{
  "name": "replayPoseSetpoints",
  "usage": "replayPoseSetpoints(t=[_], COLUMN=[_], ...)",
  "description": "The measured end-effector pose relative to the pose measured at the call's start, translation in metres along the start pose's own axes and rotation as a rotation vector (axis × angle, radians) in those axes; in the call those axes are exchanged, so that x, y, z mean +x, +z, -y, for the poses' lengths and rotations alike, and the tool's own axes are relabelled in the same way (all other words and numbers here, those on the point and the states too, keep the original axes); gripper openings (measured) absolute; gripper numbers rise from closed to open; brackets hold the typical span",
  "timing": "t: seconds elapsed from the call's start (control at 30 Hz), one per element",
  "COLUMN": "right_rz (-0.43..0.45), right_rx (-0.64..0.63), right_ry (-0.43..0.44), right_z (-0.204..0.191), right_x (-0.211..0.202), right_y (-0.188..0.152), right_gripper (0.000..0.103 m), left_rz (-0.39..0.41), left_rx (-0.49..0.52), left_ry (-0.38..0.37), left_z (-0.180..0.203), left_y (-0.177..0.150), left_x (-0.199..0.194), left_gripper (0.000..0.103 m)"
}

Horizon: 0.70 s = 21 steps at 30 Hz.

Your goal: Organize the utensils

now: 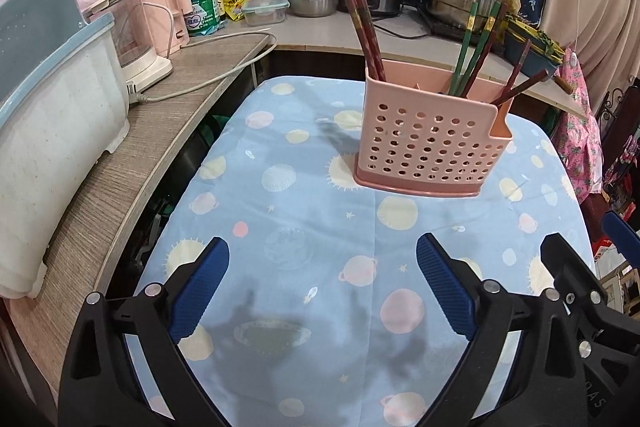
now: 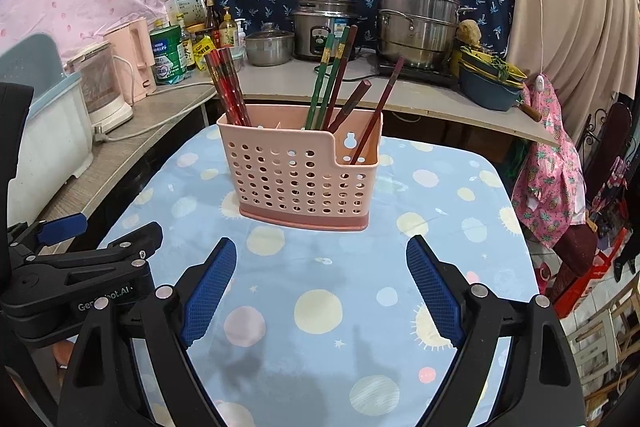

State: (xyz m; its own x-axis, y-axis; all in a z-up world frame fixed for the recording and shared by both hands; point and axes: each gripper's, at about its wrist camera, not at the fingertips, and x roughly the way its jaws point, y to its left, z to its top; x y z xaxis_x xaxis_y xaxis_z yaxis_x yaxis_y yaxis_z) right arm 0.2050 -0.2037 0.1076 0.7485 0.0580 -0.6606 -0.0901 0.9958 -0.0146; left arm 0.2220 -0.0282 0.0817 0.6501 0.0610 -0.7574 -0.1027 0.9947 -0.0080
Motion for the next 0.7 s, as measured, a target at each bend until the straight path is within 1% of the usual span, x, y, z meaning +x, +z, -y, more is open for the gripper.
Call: replayPoseSetpoints(t=[0.47, 0.7], right_rz=[-0.028, -0.031], right_rx=[0.002, 0.002], right_ry=[-0.009, -0.010], right_z=[0.004, 0.005], right_x=[0.010, 0.011], right_y=[-0.006, -0.008], right_gripper=[0.084, 0.084], left_rz=[-0.039, -0.027], left_rx=[-0.010, 0.015], left_ry=[0.014, 0.024], left_z=[0.000, 0.004], left_y=[-0.005, -0.005], left_x=[0.010, 0.009], left_gripper=[0.091, 0.091])
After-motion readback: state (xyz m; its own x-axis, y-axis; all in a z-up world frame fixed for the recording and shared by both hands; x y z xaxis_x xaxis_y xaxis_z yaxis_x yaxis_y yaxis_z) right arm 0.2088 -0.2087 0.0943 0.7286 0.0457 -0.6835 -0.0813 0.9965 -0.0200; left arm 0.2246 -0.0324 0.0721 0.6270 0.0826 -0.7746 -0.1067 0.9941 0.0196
